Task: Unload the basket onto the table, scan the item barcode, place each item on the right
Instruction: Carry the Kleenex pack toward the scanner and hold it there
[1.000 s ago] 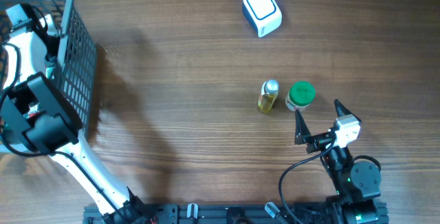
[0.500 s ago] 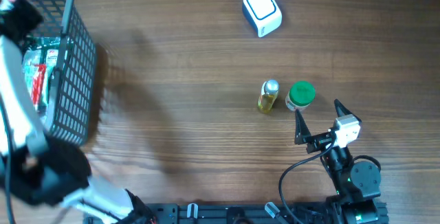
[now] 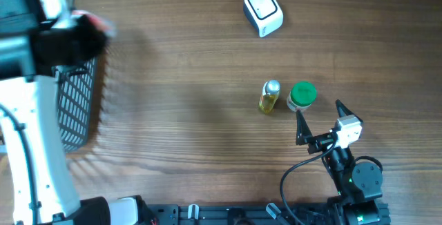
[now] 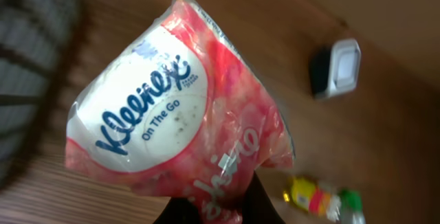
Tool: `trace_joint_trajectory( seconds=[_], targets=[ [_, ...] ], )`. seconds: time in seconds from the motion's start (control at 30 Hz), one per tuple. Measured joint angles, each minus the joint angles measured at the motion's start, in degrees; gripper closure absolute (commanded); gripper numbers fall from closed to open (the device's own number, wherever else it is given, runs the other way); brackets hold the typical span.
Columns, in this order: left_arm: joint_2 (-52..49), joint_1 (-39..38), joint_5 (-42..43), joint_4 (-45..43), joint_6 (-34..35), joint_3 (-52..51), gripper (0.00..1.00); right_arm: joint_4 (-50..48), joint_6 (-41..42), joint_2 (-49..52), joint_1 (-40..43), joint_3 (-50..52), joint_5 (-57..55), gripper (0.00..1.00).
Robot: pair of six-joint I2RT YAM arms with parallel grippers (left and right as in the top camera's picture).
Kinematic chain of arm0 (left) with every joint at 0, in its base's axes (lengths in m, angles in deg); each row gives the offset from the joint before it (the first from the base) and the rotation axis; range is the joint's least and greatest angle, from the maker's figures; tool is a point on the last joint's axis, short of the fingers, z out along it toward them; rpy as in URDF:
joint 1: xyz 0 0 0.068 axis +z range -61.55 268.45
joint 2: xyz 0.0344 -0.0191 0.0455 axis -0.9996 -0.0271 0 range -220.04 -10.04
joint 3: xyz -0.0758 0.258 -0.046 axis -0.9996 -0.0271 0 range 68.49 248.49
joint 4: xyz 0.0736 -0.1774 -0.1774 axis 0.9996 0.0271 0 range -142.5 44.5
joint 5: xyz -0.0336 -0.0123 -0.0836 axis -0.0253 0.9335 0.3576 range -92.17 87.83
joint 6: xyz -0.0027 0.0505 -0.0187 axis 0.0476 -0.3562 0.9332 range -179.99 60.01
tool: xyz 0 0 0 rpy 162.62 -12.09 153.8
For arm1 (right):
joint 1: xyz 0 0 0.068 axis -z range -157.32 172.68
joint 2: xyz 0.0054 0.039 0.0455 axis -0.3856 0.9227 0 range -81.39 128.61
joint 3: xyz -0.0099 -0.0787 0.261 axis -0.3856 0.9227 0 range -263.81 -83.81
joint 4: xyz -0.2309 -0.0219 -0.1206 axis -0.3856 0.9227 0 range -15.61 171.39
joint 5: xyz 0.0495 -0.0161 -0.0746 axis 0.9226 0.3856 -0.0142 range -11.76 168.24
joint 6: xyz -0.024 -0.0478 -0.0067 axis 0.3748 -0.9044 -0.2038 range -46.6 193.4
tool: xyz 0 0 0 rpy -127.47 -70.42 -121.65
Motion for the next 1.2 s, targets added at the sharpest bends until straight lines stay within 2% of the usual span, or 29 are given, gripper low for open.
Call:
trace_joint_trajectory(
  seconds=[0.2, 0.43, 0.67, 0.9, 1.2],
  targets=[
    [0.0, -14.2, -4.0, -3.2, 0.5, -8.7, 0.95, 0.0, 0.0, 0.0, 0.0, 0.0, 0.0, 0.0],
    [-0.1, -24.8, -6.3, -12.2, 2.9, -24.2, 0.94, 0.0, 0.0, 0.0, 0.0, 0.0, 0.0, 0.0],
    [-0.2, -29.1, -7.6, -20.6, 5.7, -37.7, 0.93, 0.0, 0.0, 0.1, 0.0, 0.0, 0.0, 0.0],
    [-0.3, -32.1, -8.0, -27.8, 7.6, -46.2, 0.9, 0.0, 0.0, 0.1, 0.0, 0.0, 0.0, 0.0],
    [-0.3, -39.1, -8.0, -33.1, 10.2, -49.9, 0.91, 0.0, 0.0, 0.1, 0.0, 0.0, 0.0, 0.0]
  ],
)
